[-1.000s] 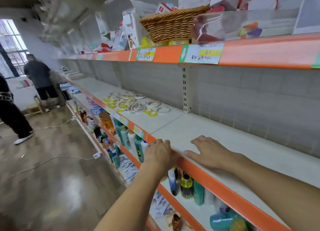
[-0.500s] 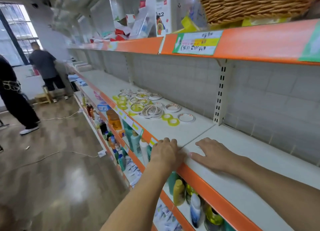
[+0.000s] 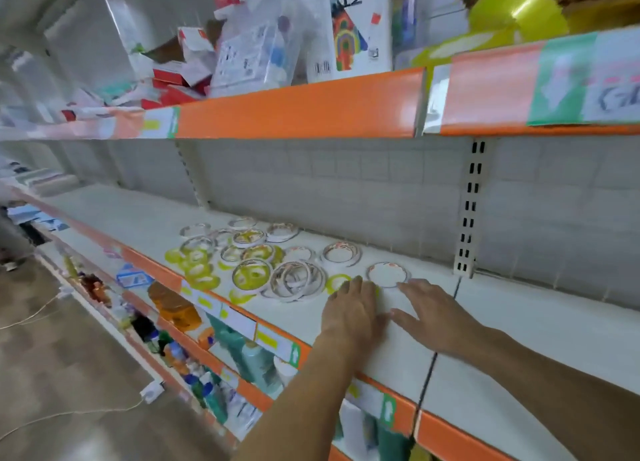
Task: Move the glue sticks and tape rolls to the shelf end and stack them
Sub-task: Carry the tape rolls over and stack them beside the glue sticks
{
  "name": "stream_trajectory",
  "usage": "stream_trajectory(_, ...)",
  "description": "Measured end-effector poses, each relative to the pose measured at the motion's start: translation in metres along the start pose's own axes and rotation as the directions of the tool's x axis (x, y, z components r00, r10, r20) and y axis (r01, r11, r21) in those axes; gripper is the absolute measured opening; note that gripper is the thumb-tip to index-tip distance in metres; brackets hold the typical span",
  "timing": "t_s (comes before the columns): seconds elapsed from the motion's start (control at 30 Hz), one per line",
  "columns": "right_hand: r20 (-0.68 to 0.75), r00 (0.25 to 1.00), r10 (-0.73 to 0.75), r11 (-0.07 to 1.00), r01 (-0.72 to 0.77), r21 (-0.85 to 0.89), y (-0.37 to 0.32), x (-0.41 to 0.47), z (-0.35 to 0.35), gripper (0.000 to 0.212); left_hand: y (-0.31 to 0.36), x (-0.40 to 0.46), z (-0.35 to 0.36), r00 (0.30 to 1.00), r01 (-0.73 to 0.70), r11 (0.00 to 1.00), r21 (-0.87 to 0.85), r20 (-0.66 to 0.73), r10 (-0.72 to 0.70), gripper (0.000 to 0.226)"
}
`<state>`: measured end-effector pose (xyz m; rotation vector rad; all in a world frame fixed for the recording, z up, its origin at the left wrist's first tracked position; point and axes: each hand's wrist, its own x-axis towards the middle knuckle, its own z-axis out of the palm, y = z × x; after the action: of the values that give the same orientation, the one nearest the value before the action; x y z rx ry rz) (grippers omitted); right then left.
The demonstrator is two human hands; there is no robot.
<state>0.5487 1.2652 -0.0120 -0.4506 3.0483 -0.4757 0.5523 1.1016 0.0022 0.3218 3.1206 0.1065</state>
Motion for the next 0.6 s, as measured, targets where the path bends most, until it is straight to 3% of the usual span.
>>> stream_trajectory(0.17, -0.085, 0.994, 0.075, 0.997, -0.075, -0.004, -0.006, 0.013, 0.013, 0.070, -0.016, 0.020, 0.018, 0.996, -0.090, 0.996, -0.002, 0.020, 0.090, 0.074)
stream_trajectory(0.33, -0.123, 0.983, 0.139, 0.990, -0.140, 0.000, -0.005, 0.019, 0.030, 0.069, -0.027, 0.022, 0.037, 0.991, -0.136, 0.991, -0.005, -0.006, 0.136, 0.066)
stream_trajectory(0.6, -0.097, 0.984, 0.148, 0.989, -0.149, 0.001, -0.009, 0.035, 0.028, 0.070, -0.031, 0.025, 0.036, 0.993, -0.115, 0.993, 0.025, 0.013, 0.115, 0.066)
